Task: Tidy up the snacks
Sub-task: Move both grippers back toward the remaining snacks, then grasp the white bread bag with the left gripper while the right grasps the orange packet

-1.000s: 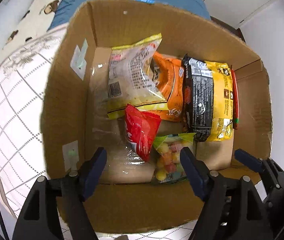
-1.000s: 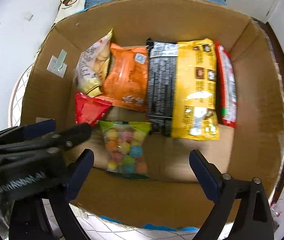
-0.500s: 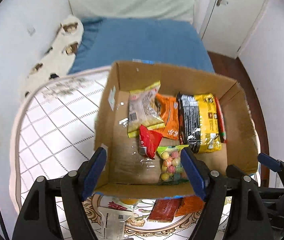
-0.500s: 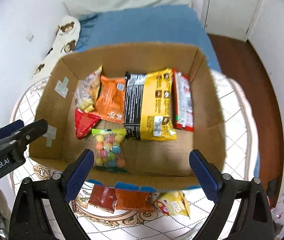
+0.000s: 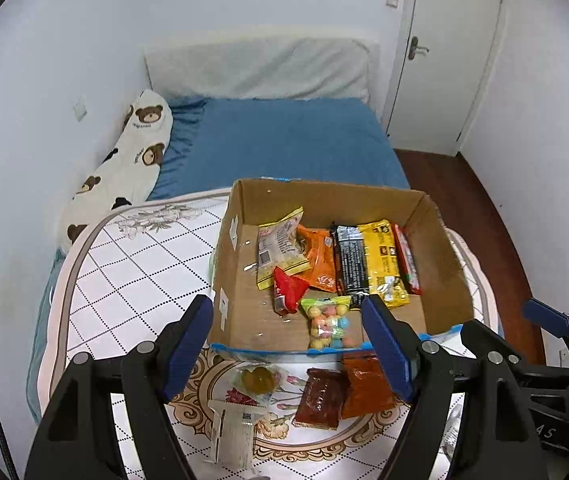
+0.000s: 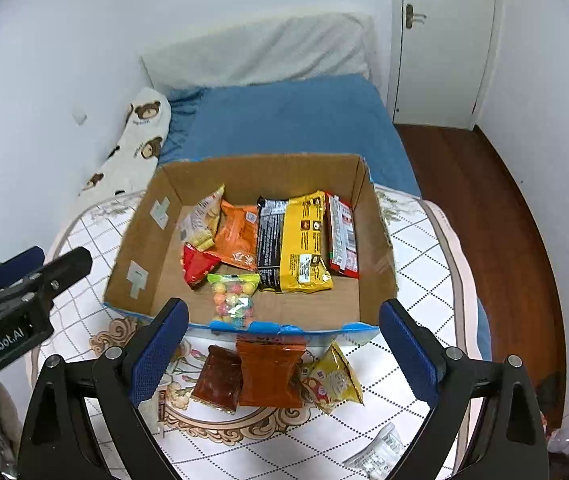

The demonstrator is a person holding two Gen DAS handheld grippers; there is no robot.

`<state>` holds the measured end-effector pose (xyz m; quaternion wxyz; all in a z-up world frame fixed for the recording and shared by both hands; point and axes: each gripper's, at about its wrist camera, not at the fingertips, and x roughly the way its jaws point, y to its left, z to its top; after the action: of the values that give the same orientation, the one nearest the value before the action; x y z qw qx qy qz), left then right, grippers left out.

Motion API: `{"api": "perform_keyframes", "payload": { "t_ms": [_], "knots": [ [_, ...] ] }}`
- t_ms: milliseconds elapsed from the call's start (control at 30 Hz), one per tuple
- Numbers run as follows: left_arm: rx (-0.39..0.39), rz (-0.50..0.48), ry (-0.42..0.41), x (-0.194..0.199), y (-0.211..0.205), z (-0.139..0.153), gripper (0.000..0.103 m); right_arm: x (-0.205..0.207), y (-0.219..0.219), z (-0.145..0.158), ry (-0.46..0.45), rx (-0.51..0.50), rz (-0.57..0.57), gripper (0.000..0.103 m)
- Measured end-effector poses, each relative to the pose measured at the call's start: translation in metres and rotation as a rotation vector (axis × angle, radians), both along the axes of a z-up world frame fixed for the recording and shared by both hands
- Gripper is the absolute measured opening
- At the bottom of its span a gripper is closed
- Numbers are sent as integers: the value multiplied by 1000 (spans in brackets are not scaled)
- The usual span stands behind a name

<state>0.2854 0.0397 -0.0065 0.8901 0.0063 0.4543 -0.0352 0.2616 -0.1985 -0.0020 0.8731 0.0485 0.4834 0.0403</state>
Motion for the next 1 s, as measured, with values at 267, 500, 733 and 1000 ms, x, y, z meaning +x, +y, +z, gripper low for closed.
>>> {"api": "perform_keyframes", "payload": {
  "t_ms": [267,500,733,1000],
  "knots": [
    [-42,22,-41,-25,9,8,76,-25,1,14,-8,55,6,98],
    [-6,85,44,-34,33,-34,76,-28,2,-46,140,112,13,98],
    [76,138,315,-35,67,-133,76,-21,8,-137,307,146,2,97],
    [63,91,586,-29,67,-232,75,0,21,-202,407,139,-3,94]
  ]
}}
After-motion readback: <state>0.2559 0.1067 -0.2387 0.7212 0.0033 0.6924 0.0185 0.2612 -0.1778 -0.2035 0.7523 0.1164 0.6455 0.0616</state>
